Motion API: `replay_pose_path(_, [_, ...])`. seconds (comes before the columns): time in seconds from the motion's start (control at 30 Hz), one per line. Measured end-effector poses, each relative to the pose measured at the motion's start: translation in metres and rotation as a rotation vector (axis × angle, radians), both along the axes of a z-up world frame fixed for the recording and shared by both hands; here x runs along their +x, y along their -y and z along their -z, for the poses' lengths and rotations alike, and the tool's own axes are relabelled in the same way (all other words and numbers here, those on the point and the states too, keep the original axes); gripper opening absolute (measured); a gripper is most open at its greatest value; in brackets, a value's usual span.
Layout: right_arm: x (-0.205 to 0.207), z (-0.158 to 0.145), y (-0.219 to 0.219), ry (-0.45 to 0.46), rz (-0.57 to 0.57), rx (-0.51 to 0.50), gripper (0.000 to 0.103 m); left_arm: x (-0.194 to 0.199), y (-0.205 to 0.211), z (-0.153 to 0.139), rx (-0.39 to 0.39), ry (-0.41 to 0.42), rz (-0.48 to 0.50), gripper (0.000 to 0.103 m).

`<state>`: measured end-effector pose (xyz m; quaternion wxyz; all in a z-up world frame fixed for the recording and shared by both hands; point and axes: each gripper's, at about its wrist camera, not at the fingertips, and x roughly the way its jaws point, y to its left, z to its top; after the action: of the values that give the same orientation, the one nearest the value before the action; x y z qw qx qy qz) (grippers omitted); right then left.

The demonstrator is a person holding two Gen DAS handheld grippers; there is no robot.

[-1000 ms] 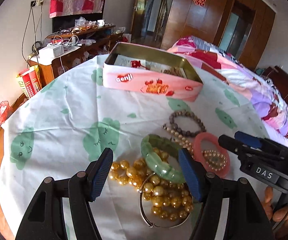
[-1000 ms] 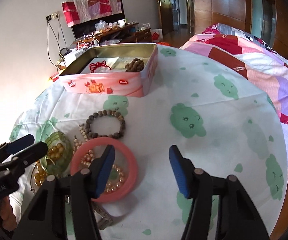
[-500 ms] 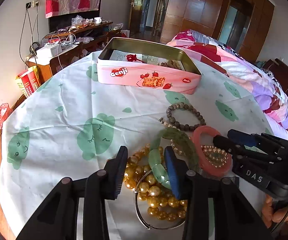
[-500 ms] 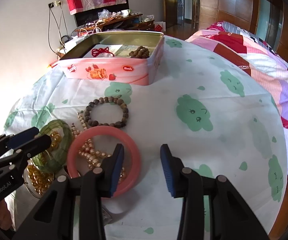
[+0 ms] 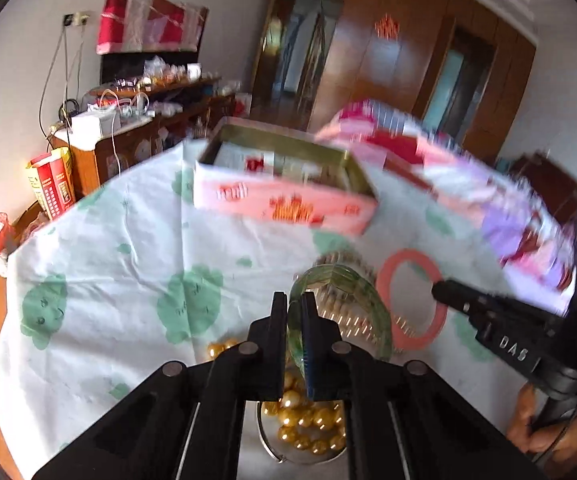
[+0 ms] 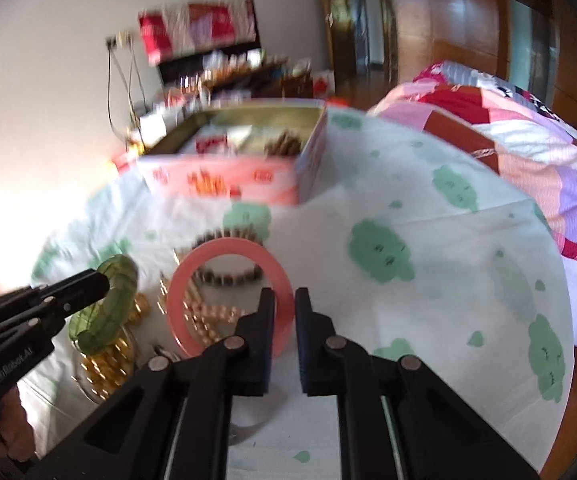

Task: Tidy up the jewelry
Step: 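Grasp the pink bangle with the right tool while the left tool grasps the green bangle, then lower both bangles into the pink tin and open both tools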

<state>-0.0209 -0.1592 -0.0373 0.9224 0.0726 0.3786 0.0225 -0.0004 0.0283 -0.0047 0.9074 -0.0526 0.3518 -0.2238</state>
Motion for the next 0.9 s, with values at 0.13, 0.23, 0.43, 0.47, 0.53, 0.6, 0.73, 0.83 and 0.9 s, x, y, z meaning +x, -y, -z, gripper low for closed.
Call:
replay_pose_path(0.13, [-0.007, -0.009, 0.009, 0.064, 0.030, 0.046, 0.013, -0.003, -0.004, -0.014, -0.045, 0.062, -0.017, 0.006])
replay_pose_path(0.23, [-0.008, -0.014, 0.010, 0.091, 0.039, 0.066, 0.013, -0.004, -0.003, -0.018, -0.045, 0.085, -0.026, 0.006])
replay_pose_path(0.43, [-0.006, -0.022, 0.014, 0.117, 0.058, 0.077, 0.013, -0.001, -0.002, -0.017, -0.049, 0.078, -0.023, 0.006])
replay_pose_path(0.47, [-0.005, -0.022, 0.016, 0.116, 0.059, 0.079, 0.013, 0.001, -0.001, -0.016, -0.049, 0.074, -0.021, 0.006])
replay_pose_path(0.53, [-0.002, -0.022, 0.018, 0.113, 0.063, 0.084, 0.013, 0.002, 0.000, -0.015, -0.048, 0.068, -0.018, 0.006])
replay_pose_path(0.6, [0.002, -0.022, 0.019, 0.107, 0.067, 0.080, 0.013, 0.005, 0.000, -0.014, -0.046, 0.065, -0.019, 0.006])
replay_pose_path(0.73, [0.008, -0.023, 0.022, 0.101, 0.072, 0.092, 0.013, 0.011, -0.001, -0.018, -0.051, 0.077, -0.027, 0.006])
replay_pose_path(0.83, [0.014, -0.029, 0.024, 0.115, 0.074, 0.099, 0.013, 0.022, -0.003, -0.026, -0.063, 0.089, -0.037, 0.006])
replay_pose_path(0.9, [0.019, -0.033, 0.025, 0.124, 0.071, 0.107, 0.013, 0.028, -0.003, -0.029, -0.069, 0.098, -0.042, 0.006])
